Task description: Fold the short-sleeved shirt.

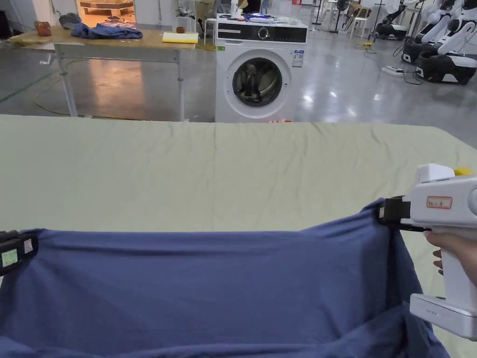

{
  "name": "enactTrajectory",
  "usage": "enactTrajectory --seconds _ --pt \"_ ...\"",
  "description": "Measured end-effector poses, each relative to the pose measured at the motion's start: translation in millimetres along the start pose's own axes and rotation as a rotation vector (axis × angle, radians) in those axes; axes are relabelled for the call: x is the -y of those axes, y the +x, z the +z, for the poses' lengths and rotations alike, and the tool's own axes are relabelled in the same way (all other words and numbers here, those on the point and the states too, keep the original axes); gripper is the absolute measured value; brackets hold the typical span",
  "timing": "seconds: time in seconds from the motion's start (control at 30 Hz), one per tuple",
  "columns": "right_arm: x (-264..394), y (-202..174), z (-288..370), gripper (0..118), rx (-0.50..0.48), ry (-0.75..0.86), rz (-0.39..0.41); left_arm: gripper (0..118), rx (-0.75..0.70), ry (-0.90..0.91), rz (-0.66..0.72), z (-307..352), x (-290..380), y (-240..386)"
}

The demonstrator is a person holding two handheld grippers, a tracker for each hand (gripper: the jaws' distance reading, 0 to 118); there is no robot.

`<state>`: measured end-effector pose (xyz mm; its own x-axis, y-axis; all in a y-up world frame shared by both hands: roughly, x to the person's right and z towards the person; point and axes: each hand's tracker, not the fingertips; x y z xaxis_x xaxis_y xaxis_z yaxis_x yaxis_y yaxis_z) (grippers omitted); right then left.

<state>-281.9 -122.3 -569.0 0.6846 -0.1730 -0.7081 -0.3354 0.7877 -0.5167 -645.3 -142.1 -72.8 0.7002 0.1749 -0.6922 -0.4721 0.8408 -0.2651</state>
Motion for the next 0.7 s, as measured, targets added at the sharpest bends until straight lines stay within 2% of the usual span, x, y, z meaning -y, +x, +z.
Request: enactTrajectory --seconds 0.13,0.27,0.53,0.63,0.7 --pt "-1.3 -2.9 2.8 0 -0.007 0.008 -0.016 0 -0.004 0.011 -0.024 -4.5 -2.9 0.8" --pt "31.6 4.6 22.0 0 0.01 0.026 0.039 0 0.017 -0.011 -0.002 9.5 20.0 -5.4" --pt "151.3 55.9 99.3 0 -0.02 -0.111 -0.046 0 0.145 -0.157 0.02 86.3 117.7 -17.7" --pt "184.3 64.1 102.1 0 -0.007 -0.183 -0.067 0 0.129 -0.239 0.033 93.1 152.1 -21.1" --pt "200.3 68.6 88.2 0 0.008 -0.214 -0.074 12 0.126 -0.267 -0.002 85.6 166.3 -20.2"
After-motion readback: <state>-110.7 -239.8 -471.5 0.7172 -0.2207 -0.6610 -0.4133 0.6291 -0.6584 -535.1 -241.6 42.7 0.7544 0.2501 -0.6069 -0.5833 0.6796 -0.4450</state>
